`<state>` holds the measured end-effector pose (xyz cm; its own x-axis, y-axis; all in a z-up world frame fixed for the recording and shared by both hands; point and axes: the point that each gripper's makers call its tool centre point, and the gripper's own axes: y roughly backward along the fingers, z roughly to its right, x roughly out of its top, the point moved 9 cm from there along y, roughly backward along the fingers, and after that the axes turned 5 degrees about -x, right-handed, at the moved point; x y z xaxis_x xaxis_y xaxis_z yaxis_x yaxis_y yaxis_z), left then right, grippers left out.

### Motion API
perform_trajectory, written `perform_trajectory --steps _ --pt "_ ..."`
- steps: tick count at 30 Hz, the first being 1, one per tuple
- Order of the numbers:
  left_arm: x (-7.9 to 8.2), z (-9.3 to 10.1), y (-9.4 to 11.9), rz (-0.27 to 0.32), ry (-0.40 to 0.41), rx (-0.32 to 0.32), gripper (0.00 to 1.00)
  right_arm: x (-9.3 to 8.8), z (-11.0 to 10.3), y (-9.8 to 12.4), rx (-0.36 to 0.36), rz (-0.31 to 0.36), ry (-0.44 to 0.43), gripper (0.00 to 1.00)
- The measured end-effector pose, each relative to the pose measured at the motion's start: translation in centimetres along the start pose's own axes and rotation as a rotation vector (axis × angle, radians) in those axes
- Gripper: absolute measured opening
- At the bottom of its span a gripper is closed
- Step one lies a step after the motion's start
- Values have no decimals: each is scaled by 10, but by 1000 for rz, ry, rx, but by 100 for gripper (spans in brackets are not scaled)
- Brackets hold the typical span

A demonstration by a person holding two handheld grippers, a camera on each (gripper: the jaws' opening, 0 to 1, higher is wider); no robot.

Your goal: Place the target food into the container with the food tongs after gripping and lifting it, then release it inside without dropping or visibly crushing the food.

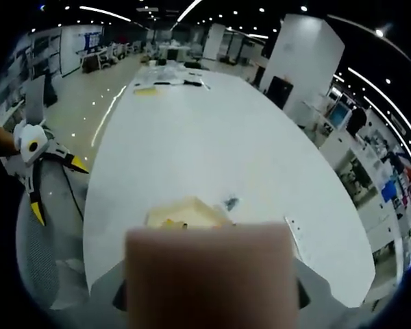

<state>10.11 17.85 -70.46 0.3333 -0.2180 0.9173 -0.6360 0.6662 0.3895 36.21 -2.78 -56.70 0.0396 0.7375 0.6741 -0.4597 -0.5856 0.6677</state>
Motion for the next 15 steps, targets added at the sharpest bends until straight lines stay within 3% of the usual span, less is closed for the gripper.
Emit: perform_trajectory --steps 15 --pt "-2 1 -2 -19 2 -9 99 -64 15 14 -46 -77 -138 25"
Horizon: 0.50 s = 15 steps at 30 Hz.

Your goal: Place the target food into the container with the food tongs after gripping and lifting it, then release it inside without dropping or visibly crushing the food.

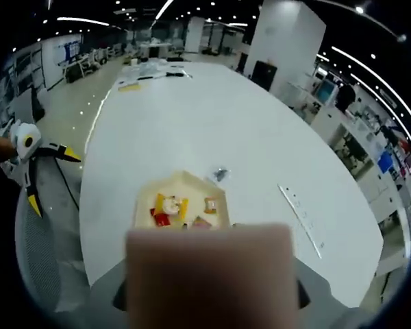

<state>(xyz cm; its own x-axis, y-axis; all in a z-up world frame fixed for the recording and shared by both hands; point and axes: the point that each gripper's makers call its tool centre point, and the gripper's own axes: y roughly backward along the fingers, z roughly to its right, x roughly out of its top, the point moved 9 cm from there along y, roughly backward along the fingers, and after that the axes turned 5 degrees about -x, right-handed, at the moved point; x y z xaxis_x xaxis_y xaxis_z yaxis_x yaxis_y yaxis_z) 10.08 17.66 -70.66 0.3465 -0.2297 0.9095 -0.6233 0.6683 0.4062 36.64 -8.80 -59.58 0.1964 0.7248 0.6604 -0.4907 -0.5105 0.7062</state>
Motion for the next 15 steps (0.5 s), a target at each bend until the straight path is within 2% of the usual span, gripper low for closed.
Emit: perform_trajectory --steps 7,15 --pt "-1 0 -1 -5 5 -1 99 -34 7 1 -18 -45 -56 25" --pt "-1 0 -2 -11 5 2 99 -55 9 7 -38 -75 -104 25"
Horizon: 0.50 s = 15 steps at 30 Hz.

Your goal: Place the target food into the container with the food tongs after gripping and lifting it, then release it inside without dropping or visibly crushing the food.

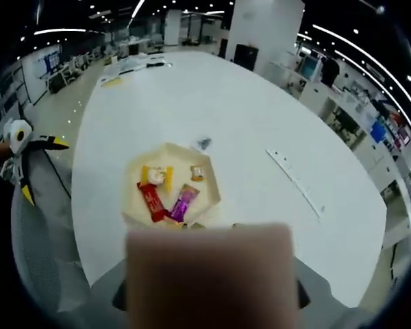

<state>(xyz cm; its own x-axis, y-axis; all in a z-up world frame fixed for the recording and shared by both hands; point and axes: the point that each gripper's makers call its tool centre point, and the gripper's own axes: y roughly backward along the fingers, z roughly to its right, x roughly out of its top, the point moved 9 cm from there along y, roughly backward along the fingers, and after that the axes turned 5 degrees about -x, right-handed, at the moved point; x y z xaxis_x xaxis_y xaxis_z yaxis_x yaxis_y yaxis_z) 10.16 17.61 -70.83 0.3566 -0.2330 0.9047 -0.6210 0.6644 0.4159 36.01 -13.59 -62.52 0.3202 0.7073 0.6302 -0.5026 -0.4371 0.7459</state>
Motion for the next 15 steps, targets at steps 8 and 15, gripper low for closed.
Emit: perform_trajectory --steps 8,15 --pt "-1 0 0 -6 0 -2 99 -11 2 5 -12 -15 -31 26" --pt "-1 0 -1 -13 0 -2 99 -20 2 6 -15 -24 -43 26"
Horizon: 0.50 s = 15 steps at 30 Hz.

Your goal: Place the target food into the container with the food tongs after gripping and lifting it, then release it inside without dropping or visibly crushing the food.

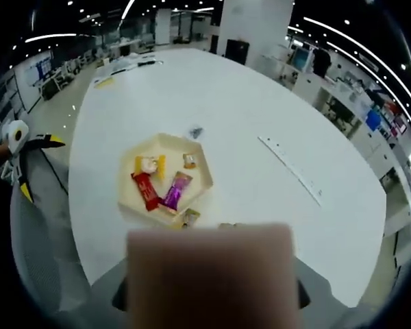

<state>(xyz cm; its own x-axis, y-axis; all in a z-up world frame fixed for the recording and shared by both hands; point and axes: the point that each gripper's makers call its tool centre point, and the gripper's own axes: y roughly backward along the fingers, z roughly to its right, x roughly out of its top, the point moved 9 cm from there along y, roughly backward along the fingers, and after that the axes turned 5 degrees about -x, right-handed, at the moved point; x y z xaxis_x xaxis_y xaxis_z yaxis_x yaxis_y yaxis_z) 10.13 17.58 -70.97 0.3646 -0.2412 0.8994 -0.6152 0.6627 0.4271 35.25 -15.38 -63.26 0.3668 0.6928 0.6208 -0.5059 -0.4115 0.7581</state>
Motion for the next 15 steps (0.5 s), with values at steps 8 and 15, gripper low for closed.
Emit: perform_trajectory --steps 8,15 --pt "-1 0 -1 -11 1 0 99 -9 5 1 -5 -7 -19 26" --pt "-1 0 -1 -21 4 -4 99 -20 6 -5 -1 -20 -34 26"
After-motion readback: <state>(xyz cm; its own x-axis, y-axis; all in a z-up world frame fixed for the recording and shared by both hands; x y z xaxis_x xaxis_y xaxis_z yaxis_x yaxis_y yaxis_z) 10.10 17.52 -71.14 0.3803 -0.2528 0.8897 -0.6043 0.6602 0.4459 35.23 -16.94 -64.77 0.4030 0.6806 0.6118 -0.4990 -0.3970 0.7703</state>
